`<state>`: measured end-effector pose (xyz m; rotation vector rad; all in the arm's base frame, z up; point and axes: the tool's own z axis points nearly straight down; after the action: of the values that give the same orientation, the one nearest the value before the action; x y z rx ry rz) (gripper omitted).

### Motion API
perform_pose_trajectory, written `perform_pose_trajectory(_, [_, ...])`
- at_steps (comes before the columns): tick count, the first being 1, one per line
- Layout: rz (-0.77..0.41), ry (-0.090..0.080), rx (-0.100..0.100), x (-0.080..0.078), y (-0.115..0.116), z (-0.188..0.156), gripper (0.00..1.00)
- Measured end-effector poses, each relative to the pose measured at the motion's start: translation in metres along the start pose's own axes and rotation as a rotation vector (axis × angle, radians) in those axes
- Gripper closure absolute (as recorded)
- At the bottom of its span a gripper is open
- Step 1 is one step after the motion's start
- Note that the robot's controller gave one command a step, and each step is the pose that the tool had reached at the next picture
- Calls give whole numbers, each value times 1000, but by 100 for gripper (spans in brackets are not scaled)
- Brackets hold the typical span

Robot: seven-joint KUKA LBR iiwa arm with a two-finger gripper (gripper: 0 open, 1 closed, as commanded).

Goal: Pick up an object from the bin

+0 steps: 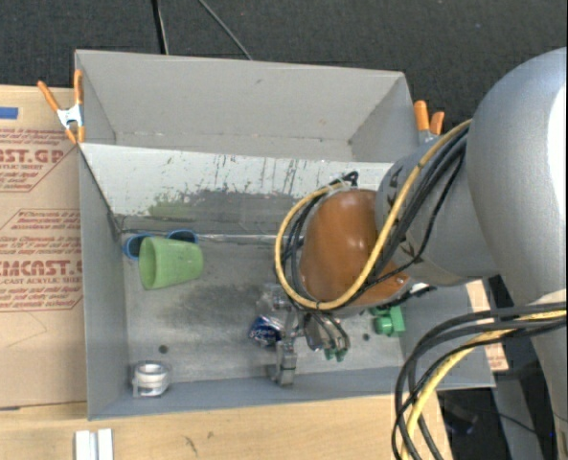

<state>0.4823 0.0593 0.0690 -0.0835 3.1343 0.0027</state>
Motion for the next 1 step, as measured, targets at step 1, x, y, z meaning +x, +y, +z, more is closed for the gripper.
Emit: perform_pose_trajectory(1, [-2,5,0,1,0,-2,100])
